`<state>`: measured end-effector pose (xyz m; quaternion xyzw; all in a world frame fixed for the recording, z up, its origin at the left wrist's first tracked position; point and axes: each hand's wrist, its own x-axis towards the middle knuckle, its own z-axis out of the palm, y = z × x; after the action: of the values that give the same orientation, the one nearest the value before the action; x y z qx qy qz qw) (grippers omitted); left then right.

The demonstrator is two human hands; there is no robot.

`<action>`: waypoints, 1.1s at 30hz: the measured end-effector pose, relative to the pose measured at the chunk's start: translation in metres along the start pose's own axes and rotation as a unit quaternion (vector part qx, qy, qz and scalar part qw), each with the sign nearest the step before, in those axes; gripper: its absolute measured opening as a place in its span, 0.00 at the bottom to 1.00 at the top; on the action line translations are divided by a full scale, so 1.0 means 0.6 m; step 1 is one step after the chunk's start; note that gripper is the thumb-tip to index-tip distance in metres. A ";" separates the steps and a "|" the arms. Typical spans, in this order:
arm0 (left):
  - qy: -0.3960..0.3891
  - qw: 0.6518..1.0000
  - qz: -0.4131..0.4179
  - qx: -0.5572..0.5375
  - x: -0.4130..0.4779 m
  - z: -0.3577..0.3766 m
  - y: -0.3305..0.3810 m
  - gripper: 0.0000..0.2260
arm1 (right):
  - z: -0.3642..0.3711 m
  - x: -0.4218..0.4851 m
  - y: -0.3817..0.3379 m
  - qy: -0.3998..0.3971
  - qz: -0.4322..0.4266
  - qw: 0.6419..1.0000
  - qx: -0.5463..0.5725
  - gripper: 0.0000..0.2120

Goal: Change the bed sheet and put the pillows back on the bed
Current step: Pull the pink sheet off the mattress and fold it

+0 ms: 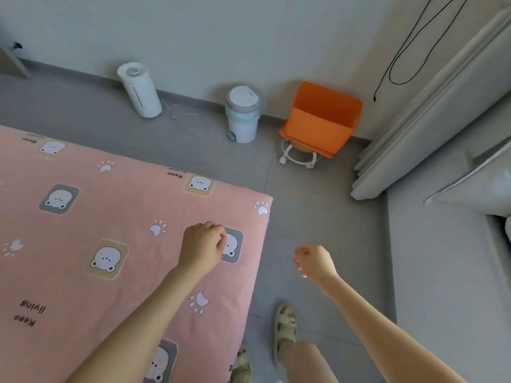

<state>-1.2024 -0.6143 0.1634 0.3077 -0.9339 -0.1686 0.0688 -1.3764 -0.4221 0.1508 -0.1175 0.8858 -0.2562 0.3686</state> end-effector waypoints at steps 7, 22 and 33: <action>-0.040 0.997 -0.058 -0.041 0.173 0.097 -0.022 0.04 | 0.006 0.221 -0.068 -0.064 0.130 0.979 0.140 0.12; -0.116 0.976 -0.180 -0.044 0.446 0.316 -0.060 0.08 | 0.120 0.640 -0.119 -0.203 0.289 0.930 0.100 0.22; -0.265 0.957 -0.110 0.048 0.526 0.388 -0.053 0.24 | 0.093 0.543 -0.138 -0.103 0.069 0.991 0.053 0.28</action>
<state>-1.4918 -0.7635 -0.0573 0.3560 -0.8858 -0.2058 -0.2150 -1.5629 -0.6418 -0.0307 -0.0625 0.8344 -0.2631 0.4802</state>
